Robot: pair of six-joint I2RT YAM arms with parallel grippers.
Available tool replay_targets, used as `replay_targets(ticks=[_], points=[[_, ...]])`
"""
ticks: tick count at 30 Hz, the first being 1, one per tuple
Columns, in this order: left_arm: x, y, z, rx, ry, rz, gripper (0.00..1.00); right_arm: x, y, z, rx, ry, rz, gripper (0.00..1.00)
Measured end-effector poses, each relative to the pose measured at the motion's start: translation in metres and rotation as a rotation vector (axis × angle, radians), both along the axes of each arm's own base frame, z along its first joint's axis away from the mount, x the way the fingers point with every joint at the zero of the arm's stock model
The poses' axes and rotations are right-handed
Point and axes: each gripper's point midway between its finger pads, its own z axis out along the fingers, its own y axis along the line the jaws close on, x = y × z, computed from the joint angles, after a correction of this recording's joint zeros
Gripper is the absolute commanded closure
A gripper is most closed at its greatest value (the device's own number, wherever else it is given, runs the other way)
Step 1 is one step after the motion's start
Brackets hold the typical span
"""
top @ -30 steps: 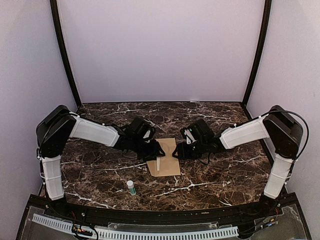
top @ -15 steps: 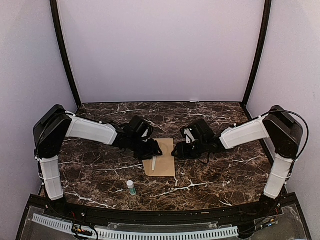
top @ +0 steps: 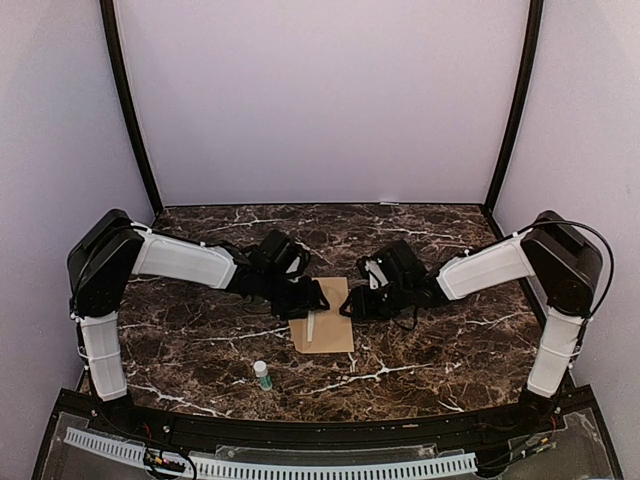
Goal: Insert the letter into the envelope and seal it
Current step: Place the letter in the envelope.
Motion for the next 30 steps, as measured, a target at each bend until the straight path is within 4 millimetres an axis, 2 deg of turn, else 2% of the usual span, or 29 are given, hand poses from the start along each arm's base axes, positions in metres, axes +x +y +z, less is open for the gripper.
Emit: replay_targets(ticks=[7,12,30], points=[[0.001,-0.011,0.005,-0.017,-0.005,-0.017,0.39,-0.006,0.009,-0.002,0.021,0.010,0.022,0.50],[-0.001,-0.012,0.000,-0.014,0.005,-0.023,0.39,-0.007,0.011,-0.002,0.024,0.012,0.022,0.50],[0.007,0.008,-0.007,0.126,-0.042,0.019,0.39,-0.006,0.012,-0.002,0.031,0.008,0.021,0.50]])
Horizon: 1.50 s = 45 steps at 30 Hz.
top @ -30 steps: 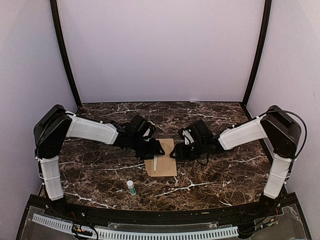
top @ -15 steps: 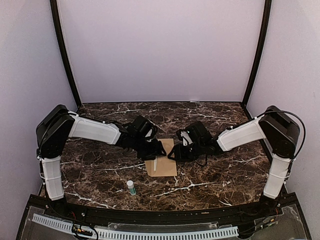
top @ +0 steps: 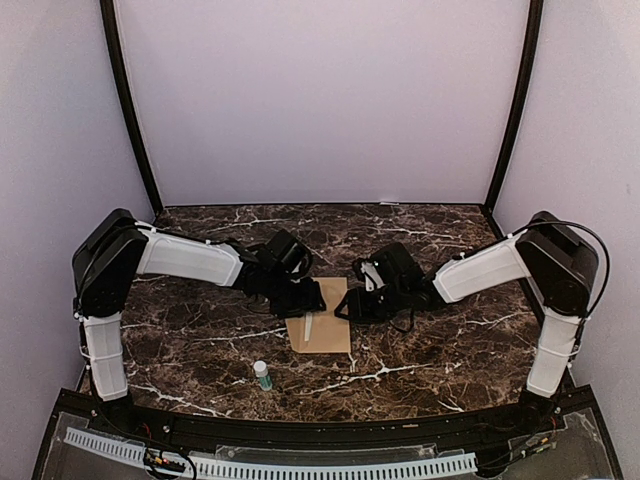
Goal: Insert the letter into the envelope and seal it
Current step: Place the letter in the envelope.
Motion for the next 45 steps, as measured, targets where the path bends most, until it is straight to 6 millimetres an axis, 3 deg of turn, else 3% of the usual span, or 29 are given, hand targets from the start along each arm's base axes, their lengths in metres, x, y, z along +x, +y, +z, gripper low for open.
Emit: replay_targets(ticks=[37,42,45], points=[[0.000,-0.018,0.002,-0.035,0.013,-0.024,0.39,0.004,0.002,0.000,-0.004,-0.005,-0.006,0.49],[0.004,-0.022,0.008,-0.030,-0.021,-0.050,0.36,0.006,-0.003,0.001,-0.024,-0.016,-0.026,0.47],[0.005,-0.025,0.025,-0.043,-0.065,-0.080,0.34,0.008,-0.007,0.005,-0.036,-0.025,-0.041,0.44]])
